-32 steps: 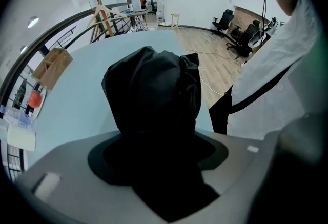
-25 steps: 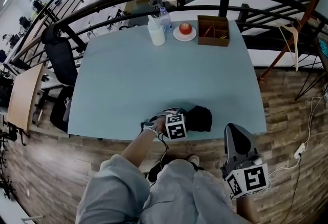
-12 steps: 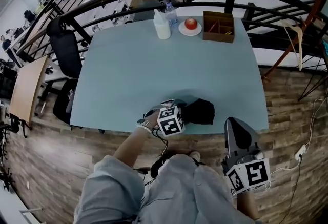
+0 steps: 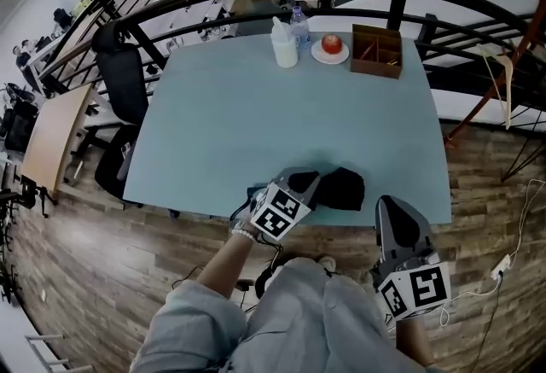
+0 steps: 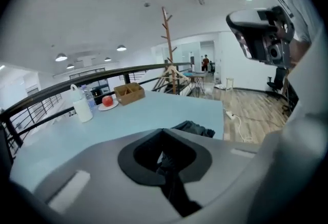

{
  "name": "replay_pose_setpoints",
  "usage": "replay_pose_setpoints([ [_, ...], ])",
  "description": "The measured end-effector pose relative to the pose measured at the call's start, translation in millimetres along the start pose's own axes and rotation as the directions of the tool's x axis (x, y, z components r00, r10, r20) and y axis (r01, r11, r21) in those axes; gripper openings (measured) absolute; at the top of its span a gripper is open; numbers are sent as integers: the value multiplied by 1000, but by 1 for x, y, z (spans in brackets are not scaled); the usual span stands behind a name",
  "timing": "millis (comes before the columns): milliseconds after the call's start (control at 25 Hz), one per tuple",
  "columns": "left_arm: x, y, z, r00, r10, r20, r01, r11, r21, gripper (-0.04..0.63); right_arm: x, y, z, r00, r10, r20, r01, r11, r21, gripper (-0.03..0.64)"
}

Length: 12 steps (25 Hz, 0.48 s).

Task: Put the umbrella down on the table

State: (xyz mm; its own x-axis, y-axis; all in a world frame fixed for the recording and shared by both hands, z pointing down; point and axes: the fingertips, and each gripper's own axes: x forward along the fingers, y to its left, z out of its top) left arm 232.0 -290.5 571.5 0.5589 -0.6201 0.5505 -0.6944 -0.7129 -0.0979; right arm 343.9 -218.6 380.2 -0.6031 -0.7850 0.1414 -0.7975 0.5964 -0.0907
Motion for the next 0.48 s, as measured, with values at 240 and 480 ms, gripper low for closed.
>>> replay_pose_setpoints([
  [240,-32,16,34,983,99,153,-67,976,-205,5,8,5,4,1000,28,6,-27,999,-16,-5],
  [480,-78,26,56,952,215,217,-145,943,-299,5,15,11,11,999,45,24,-44,999,-22,-5],
])
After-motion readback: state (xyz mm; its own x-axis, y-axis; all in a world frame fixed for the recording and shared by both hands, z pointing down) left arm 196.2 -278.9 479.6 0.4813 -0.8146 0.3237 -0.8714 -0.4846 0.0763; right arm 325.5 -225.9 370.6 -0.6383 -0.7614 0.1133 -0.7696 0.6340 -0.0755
